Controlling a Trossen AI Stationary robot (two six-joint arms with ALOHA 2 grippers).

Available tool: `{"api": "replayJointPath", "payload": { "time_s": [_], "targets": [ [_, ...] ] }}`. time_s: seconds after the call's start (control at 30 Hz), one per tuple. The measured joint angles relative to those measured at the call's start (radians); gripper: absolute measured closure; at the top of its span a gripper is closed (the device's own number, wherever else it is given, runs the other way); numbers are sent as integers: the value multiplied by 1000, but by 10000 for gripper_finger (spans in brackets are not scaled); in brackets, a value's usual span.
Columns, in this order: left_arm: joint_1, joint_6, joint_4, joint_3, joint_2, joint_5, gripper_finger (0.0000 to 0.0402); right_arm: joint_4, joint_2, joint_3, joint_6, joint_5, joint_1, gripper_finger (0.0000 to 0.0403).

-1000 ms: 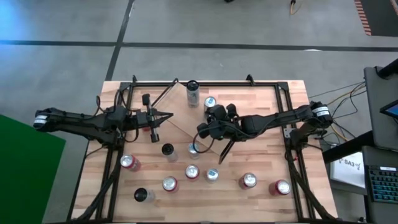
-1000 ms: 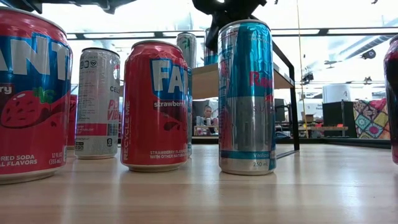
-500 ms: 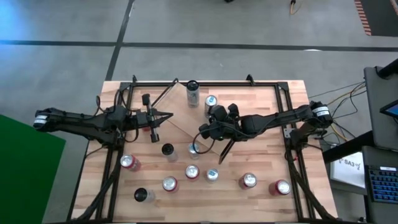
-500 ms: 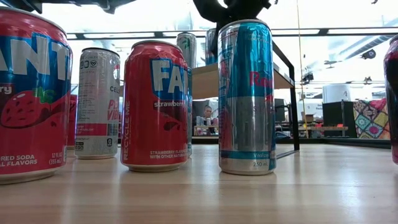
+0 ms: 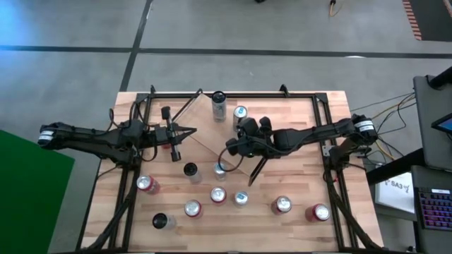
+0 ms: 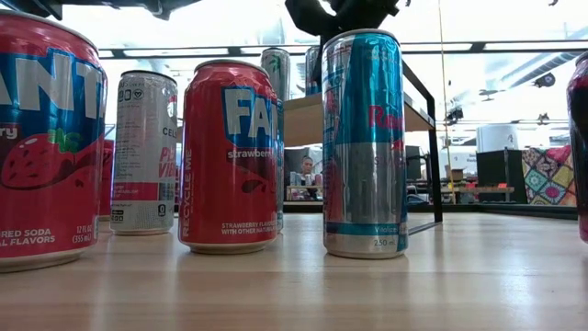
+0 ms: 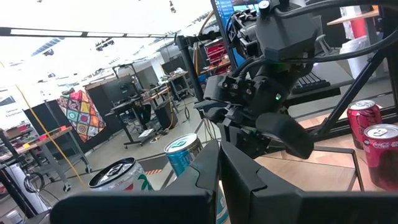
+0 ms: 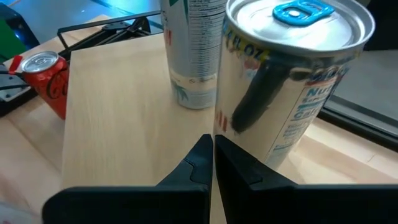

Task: Place canned beverage on shelf
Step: Put the silver/blue soda can on the shelf

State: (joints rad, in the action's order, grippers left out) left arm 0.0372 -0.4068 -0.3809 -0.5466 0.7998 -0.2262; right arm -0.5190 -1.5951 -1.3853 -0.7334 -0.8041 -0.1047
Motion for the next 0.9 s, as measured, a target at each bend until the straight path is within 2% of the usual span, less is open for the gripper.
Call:
{"api": "replayJointPath", "payload": {
  "time_s": [0.13, 0.27, 0.47, 0.57, 0.8, 0.9],
  "targets": [
    [0, 0, 0, 0, 0, 0, 402, 0, 0, 0, -10, 17, 0, 394],
    [0, -1, 7, 0, 0, 0, 402, 22, 9, 0, -20, 118, -3, 394],
    [0, -4, 8, 0, 1, 0, 402, 170, 29, -3, 25, 159, -35, 394],
    [0, -4, 8, 0, 1, 0, 402, 199, 39, -46, 61, 155, -52, 394],
    [0, -3, 8, 0, 1, 0, 402, 153, 39, -153, 153, 149, -48, 394],
    [0, 3, 8, 0, 1, 0, 402, 58, 41, -202, 152, 142, -27, 394]
  ]
}}
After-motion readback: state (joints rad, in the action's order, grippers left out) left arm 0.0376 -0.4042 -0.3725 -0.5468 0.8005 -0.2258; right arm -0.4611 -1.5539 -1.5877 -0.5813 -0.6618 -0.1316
